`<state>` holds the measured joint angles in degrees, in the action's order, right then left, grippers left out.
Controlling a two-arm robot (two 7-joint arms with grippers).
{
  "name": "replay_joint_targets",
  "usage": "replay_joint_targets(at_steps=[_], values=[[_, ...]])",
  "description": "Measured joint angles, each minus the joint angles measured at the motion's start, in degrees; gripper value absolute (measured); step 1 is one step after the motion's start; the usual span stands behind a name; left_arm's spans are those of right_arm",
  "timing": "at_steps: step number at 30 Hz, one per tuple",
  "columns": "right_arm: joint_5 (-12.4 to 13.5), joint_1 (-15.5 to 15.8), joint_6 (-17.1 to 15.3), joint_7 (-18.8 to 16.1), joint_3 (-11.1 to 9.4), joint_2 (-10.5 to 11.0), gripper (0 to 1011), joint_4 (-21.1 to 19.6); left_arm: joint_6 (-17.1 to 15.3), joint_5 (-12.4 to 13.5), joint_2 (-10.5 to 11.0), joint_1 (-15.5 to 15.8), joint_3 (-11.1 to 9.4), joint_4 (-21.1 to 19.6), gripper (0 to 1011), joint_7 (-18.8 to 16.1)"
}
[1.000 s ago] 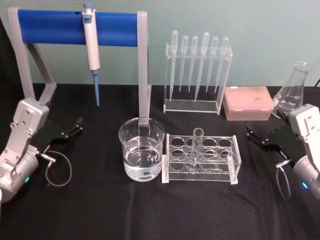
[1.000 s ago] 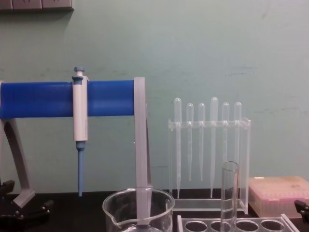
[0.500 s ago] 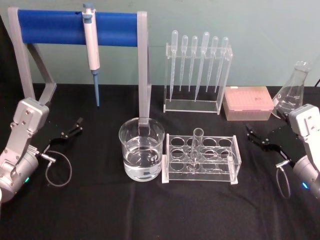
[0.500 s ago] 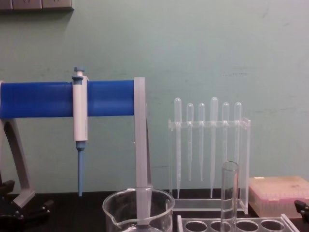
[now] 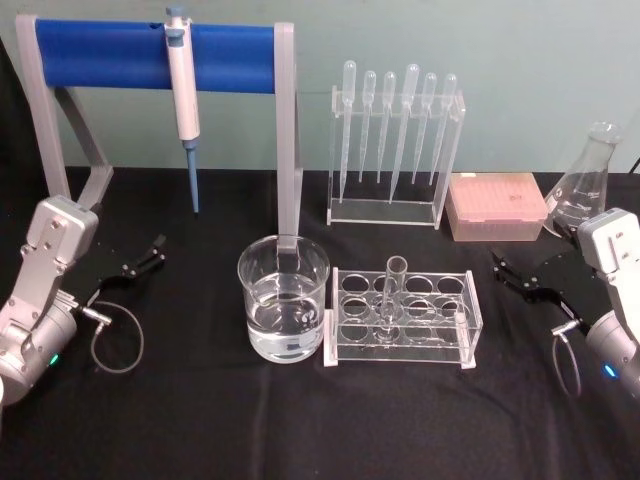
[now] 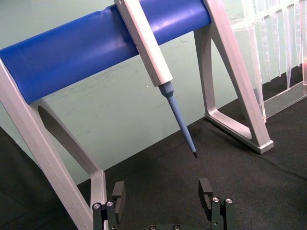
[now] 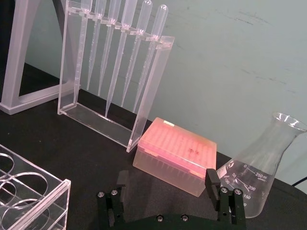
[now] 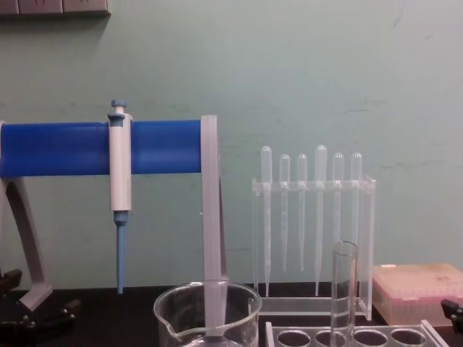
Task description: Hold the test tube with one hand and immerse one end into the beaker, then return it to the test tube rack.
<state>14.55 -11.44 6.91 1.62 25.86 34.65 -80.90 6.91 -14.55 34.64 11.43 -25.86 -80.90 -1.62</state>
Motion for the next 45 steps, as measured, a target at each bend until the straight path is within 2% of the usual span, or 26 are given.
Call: replay_joint_targets(at_steps=[7,15,18,21,22,23,26,27,29,31,32,37,38,39,42,45], values=[[-0.08,0.16,0.15,-0.08,-0.25,0.04,1003,-0.36,0.0,0.0,0.0,0.0,0.0,0.0,1000,0.0],[0.61,2.13,2.07,-2.21,-2.77,1.37,1003,-4.56,0.0,0.0,0.0,0.0,0.0,0.0,1000,0.0],[0.92,3.4,3.11,-3.71,-3.75,2.73,1003,-6.69,0.0,0.0,0.0,0.0,0.0,0.0,1000,0.0],[2.41,4.82,4.12,-6.53,-5.07,4.7,1003,-8.72,0.0,0.0,0.0,0.0,0.0,0.0,1000,0.0],[3.56,5.53,4.68,-8.46,-5.71,5.83,1002,-9.58,0.0,0.0,0.0,0.0,0.0,0.0,1000,0.0],[3.56,5.53,4.68,-8.46,-5.71,5.83,1002,-9.58,0.0,0.0,0.0,0.0,0.0,0.0,1000,0.0],[6.8,7.04,6.32,-14.3,-7.13,8.82,1003,-11.26,0.0,0.0,0.0,0.0,0.0,0.0,1000,0.0],[6.8,7.04,6.32,-14.3,-7.13,8.82,1003,-11.26,0.0,0.0,0.0,0.0,0.0,0.0,1000,0.0],[9.09,8.03,7.32,-19.43,-7.7,11.18,1003,-12.43,0.0,0.0,0.0,0.0,0.0,0.0,1000,0.0],[10.18,8.44,7.58,-21.85,-7.81,12.16,1002,-12.89,0.0,0.0,0.0,0.0,0.0,0.0,1000,0.0],[11.15,8.72,7.77,-24.24,-7.83,12.91,1002,-13.26,0.0,0.0,0.0,0.0,0.0,0.0,1000,0.0],[12.41,9.06,8.0,-29.91,-7.3,14.48,1003,-13.88,0.0,0.0,0.0,0.0,0.0,0.0,1000,0.0],[12.62,8.95,7.99,-31.9,-6.91,14.89,1002,-13.95,0.0,0.0,0.0,0.0,0.0,0.0,1000,0.0],[12.62,8.95,7.99,-31.9,-6.91,14.89,1003,-13.95,0.0,0.0,0.0,0.0,0.0,0.0,1000,0.0],[13.72,8.56,7.26,-36.04,-6.14,15.33,1003,-14.13,0.0,0.0,0.0,0.0,0.0,0.0,1000,0.0],[14.5,8.25,6.24,-37.75,-5.85,15.23,1003,-14.27,0.0,0.0,0.0,0.0,0.0,0.0,1000,0.0]])
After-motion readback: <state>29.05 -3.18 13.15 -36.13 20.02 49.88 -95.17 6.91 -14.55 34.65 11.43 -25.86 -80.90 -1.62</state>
